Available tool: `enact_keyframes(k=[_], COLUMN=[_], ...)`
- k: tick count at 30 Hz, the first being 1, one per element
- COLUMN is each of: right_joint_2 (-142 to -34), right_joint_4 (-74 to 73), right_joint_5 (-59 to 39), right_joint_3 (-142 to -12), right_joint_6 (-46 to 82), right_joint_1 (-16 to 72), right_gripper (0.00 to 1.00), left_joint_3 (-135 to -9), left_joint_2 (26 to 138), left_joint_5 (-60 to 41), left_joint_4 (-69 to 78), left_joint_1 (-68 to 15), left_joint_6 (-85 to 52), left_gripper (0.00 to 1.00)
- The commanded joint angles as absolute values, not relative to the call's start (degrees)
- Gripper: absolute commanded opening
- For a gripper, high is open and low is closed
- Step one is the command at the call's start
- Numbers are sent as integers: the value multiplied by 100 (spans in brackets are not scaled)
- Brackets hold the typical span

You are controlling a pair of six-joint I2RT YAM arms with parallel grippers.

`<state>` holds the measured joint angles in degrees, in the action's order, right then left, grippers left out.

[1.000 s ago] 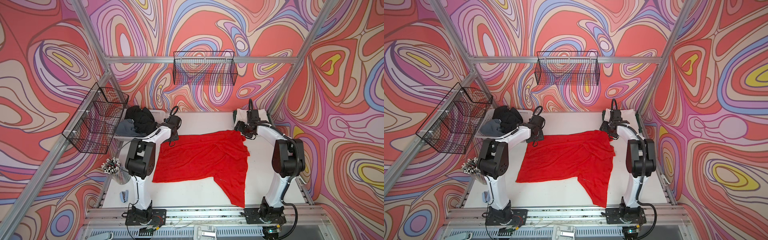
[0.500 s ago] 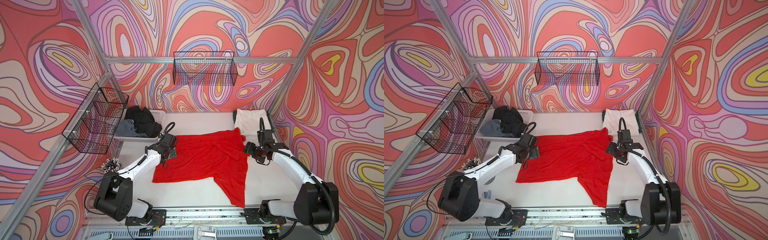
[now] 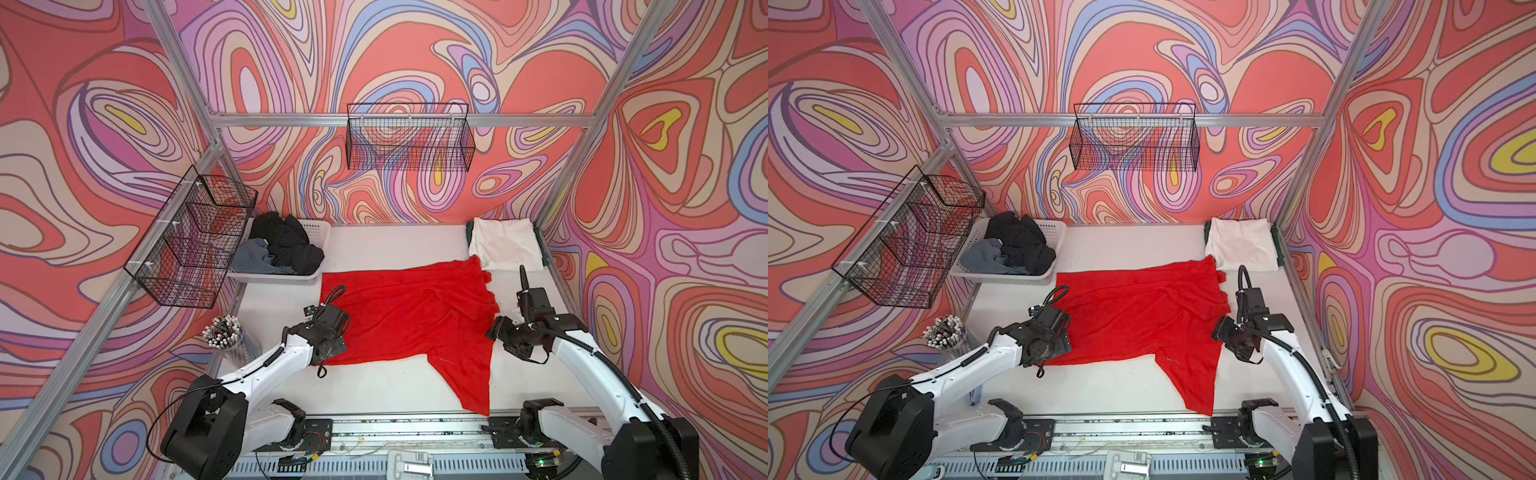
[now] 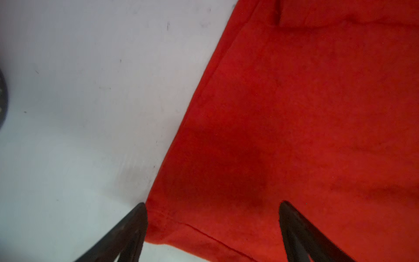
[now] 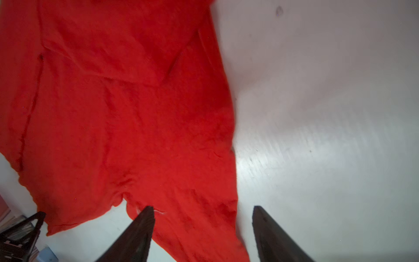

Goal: Fold and stack the t-shirts

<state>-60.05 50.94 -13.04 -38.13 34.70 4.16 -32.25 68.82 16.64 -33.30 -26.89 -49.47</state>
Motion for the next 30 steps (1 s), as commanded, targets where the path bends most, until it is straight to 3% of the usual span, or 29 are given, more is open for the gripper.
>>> enact_keyframes(k=[1,12,15,16,19,24,25,30], right_joint_2=[-5811,-5873,-6037,-6092,-6187,-6174,-6180,-6001], right_joint_4=[5394,4837,4716,4685,4598,4627,4645,4897], right_joint_5=[-1427,-1335,-1181,-1148,-1178,-960,-965,-646], right_joint_3=[-3530,-2716,-2672,-2672,-2683,-2944,-3020,-3533], right_joint_6=[3571,3927,3963,3958,3986,4029,4072,4190], right_joint_1=[616,1342,1533,1539,1547,1547,1556,1593], right_gripper=[69,59,57,55,33,0,0,0], left_joint_3=[-3041,-2905,-3065,-3157,-3260,-3243,-3258,-3306], left_joint_2=[6867,7219,7382,7452,7591,7585,7600,7632], left_joint_5=[1606,1896,1987,2009,2051,2083,2068,2005], left_joint_4=[-3301,-3093,-3136,-3150,-3201,-3172,-3190,-3353], left_joint_1=[-2746,-2760,-2760,-2767,-2762,-2761,-2760,-2768], left_joint_6=[-5400,-5495,-5488,-5469,-5423,-5358,-5344,-5300], left_gripper=[91,90,85,81,65,6,0,0])
